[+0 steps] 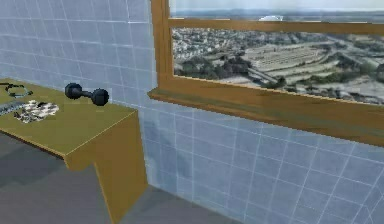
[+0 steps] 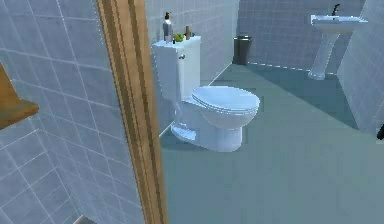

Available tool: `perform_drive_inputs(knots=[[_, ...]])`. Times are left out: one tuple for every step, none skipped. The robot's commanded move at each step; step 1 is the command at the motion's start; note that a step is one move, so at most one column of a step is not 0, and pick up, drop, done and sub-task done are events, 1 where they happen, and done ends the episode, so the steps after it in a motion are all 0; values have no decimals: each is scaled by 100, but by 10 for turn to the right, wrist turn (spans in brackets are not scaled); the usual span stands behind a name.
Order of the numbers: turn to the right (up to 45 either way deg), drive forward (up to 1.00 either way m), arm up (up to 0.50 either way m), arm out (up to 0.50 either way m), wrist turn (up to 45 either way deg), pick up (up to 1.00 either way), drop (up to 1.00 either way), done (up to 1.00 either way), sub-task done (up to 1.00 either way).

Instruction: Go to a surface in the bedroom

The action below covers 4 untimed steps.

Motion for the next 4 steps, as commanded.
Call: perform_drive_inputs(knots=[[-150, 0, 0, 0, 0, 0, 0, 0, 0], [0, 25, 0, 0, 0, 0, 0, 0, 0], [-450, 0, 0, 0, 0, 0, 0, 0, 0], [0, 45, 0, 0, 0, 0, 0, 0, 0]])
